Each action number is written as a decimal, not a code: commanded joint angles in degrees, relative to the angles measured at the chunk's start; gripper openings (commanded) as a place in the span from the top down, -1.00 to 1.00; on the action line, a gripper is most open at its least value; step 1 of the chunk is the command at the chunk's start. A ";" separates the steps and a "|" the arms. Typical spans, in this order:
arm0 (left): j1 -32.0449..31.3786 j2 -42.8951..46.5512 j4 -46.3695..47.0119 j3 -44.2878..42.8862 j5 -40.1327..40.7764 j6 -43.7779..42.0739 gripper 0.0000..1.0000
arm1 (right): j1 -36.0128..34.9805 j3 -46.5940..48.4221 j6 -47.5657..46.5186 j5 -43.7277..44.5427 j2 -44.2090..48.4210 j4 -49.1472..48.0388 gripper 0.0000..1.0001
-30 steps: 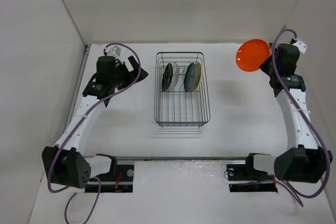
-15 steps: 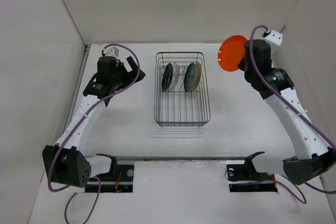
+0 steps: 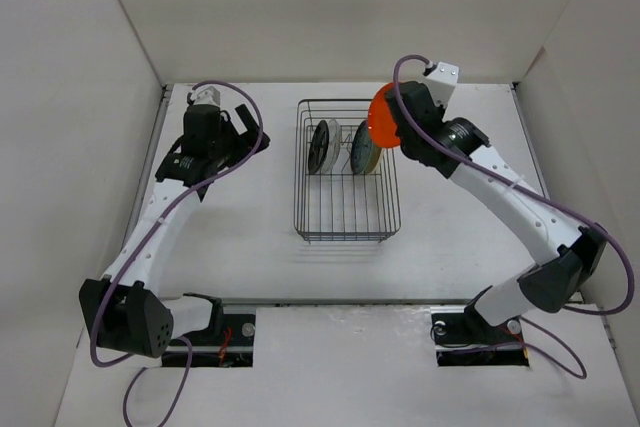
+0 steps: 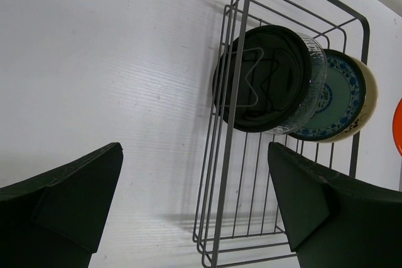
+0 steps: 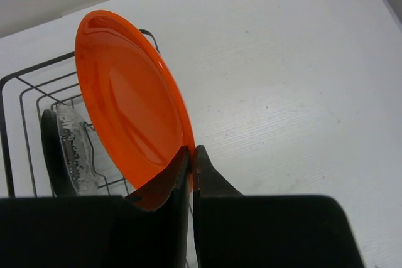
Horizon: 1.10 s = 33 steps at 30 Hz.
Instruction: Load the plates into the dish rack
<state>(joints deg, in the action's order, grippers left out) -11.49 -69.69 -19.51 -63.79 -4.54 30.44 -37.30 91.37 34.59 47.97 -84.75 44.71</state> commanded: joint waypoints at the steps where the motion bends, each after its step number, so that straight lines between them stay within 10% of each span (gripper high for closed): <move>1: 0.32 1.40 0.52 -1.17 1.37 -0.90 -1.00 | -1.89 4.52 1.97 4.15 -0.85 -1.03 1.00; 33: 1.91 4.12 1.05 1.65 1.46 0.77 -1.00 | -7.35 21.74 6.98 11.98 -22.38 9.78 1.00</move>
<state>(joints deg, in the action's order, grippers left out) -9.87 -67.59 -19.59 -62.37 -2.96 30.92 -44.03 109.86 40.80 57.25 -107.00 54.39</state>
